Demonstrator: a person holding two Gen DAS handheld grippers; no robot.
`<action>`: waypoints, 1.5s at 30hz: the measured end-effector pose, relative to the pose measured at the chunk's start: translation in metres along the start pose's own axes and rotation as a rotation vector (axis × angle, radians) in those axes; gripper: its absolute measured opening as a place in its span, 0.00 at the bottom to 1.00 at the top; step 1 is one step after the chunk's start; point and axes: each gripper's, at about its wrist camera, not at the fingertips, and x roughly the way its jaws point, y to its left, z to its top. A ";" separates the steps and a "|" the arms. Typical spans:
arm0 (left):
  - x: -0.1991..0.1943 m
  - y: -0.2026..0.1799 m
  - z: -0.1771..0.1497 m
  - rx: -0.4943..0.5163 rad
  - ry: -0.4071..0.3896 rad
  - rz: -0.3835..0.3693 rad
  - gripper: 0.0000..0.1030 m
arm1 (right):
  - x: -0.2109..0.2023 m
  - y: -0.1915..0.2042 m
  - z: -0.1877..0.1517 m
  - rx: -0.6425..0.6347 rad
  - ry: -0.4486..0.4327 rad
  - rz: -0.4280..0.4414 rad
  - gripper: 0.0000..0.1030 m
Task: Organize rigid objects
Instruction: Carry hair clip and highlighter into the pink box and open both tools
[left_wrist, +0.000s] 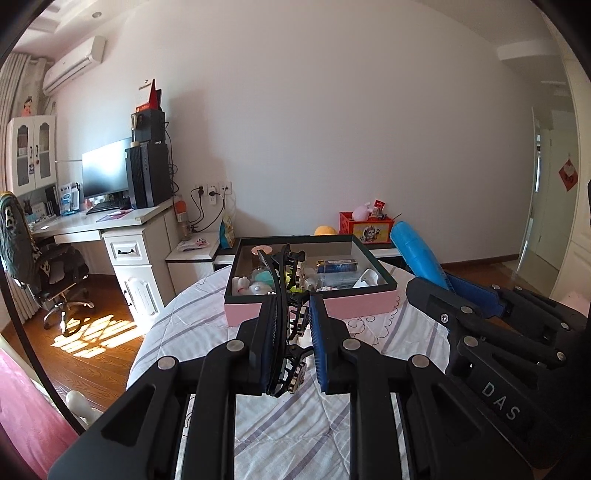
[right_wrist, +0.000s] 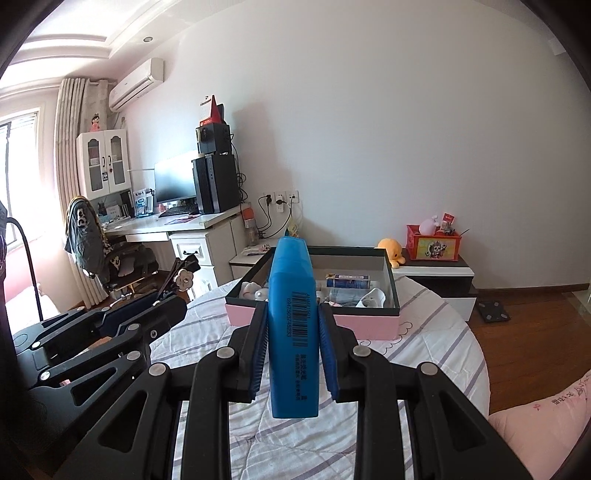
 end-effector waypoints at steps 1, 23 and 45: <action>-0.001 -0.001 0.000 -0.002 0.002 0.000 0.18 | 0.000 0.000 0.001 0.000 -0.001 -0.001 0.26; 0.211 0.031 0.059 0.083 0.188 0.042 0.18 | 0.157 -0.063 0.051 -0.079 0.124 -0.038 0.26; 0.307 0.025 0.037 0.158 0.355 0.101 0.74 | 0.267 -0.088 0.022 -0.078 0.353 -0.062 0.57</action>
